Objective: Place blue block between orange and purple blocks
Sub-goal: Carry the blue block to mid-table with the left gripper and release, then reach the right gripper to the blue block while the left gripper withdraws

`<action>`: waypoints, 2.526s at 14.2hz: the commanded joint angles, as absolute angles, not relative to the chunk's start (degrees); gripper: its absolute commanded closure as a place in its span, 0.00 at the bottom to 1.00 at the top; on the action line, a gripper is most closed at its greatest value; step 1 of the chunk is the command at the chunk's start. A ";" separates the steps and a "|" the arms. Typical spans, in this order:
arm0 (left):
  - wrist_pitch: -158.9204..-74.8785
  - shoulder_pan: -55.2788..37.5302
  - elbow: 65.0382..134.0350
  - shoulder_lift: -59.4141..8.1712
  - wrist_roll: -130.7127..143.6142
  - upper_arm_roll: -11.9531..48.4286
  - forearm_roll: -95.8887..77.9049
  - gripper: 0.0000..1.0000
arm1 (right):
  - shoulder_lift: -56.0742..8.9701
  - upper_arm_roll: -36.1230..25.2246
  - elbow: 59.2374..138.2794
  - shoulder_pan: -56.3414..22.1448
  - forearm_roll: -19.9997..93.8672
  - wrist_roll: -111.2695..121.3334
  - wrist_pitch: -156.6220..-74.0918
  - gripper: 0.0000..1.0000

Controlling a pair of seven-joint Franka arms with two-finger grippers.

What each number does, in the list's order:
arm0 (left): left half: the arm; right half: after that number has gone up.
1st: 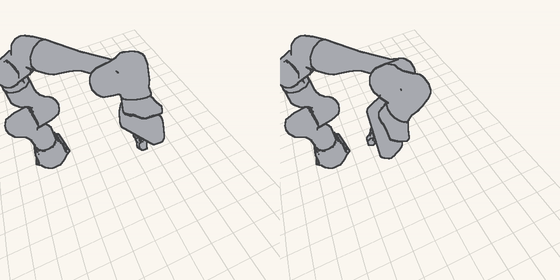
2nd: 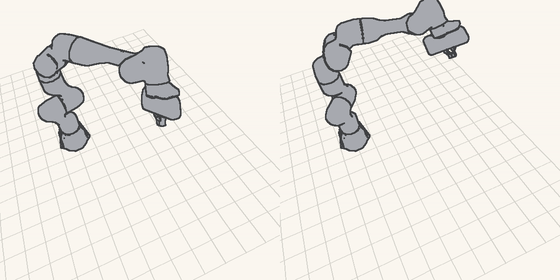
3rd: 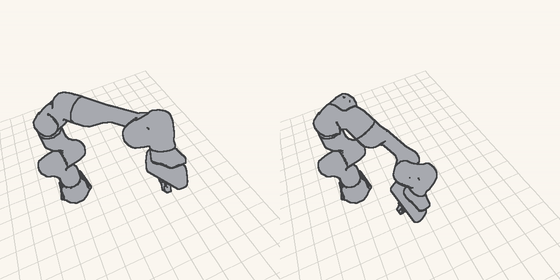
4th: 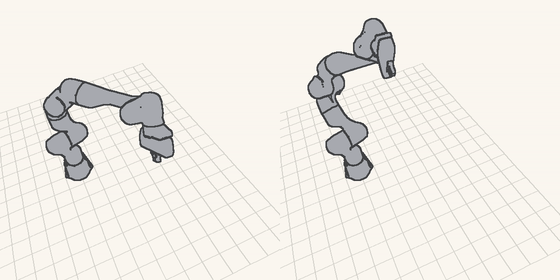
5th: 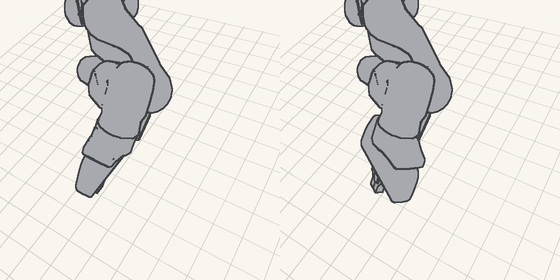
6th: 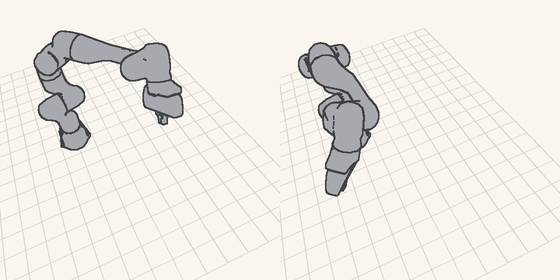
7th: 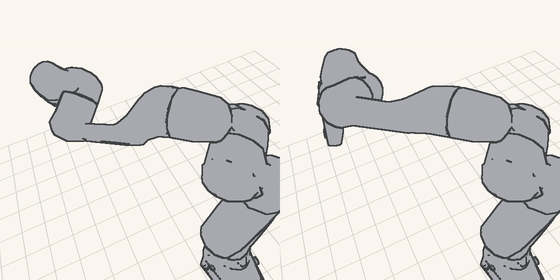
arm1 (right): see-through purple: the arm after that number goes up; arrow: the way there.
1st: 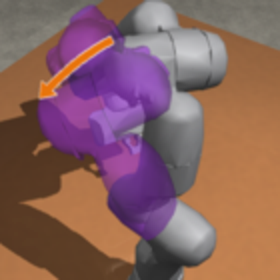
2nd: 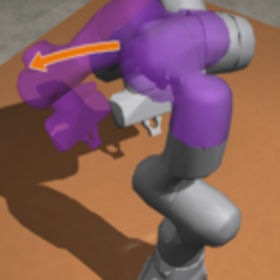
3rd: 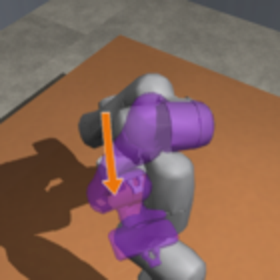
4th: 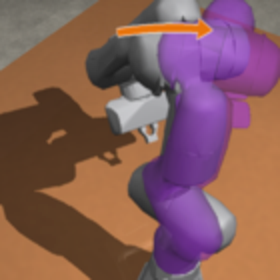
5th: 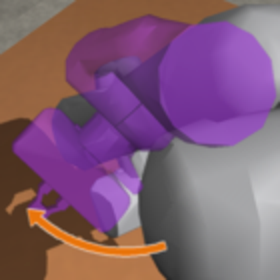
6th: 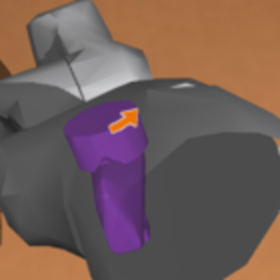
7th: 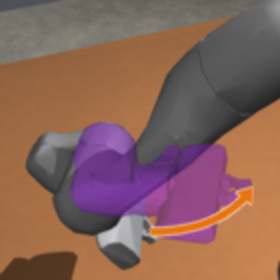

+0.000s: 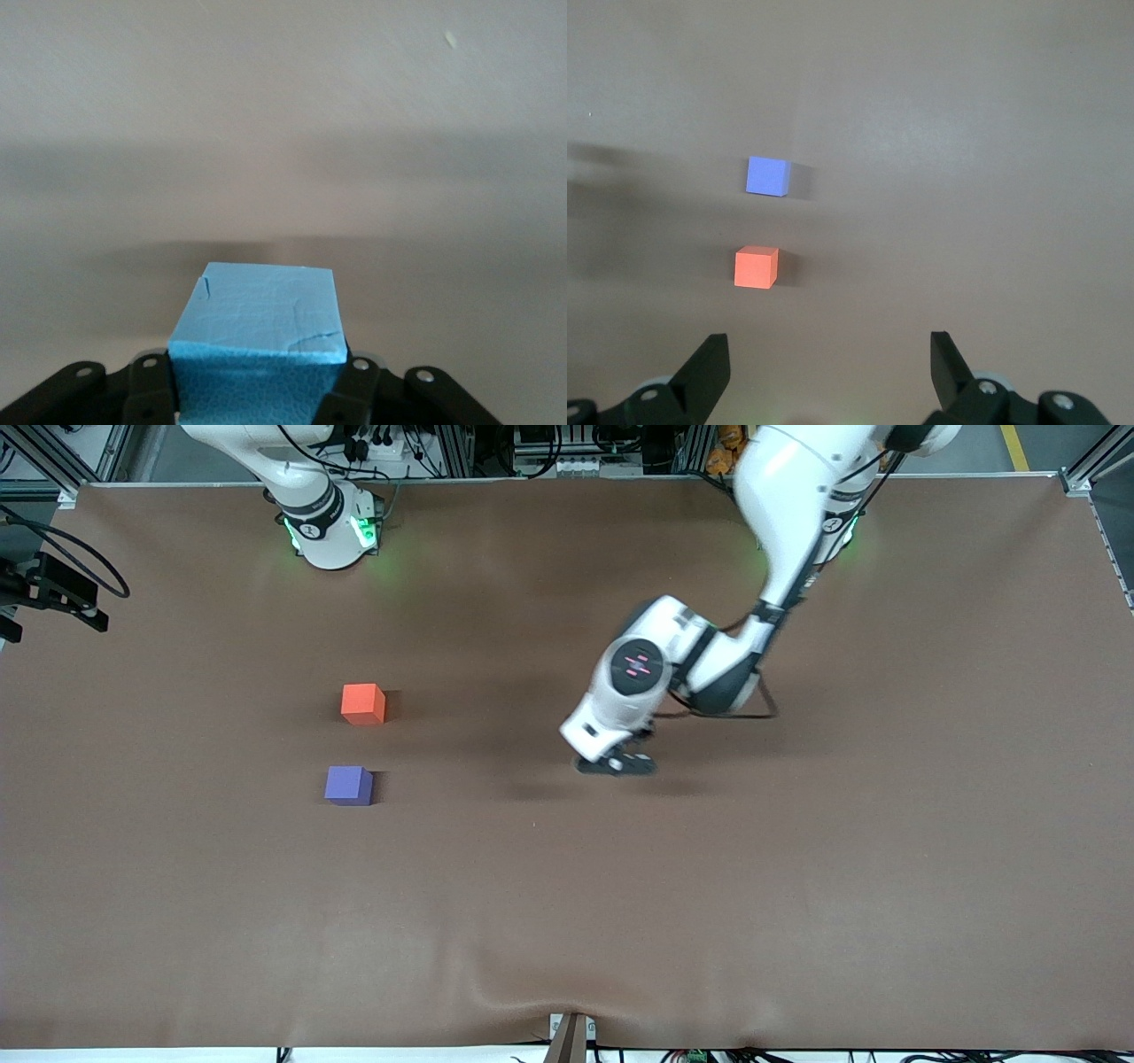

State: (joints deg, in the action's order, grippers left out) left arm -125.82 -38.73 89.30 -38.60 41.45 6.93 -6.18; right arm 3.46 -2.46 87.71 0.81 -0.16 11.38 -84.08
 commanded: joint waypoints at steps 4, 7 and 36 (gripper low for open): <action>-124.63 -46.14 82.35 -46.49 45.88 5.36 -7.30 0.41 | 2.90 -2.37 86.66 0.70 -0.70 10.37 -83.58 0.00; -124.72 -47.72 82.44 -46.50 45.79 5.45 2.33 0.00 | 2.90 -2.37 86.57 0.79 -0.62 10.46 -83.67 0.00; -93.88 -4.48 99.41 2.81 -0.44 1.50 4.13 0.00 | -17.48 -2.37 87.89 -25.39 13.62 -21.89 -90.53 0.00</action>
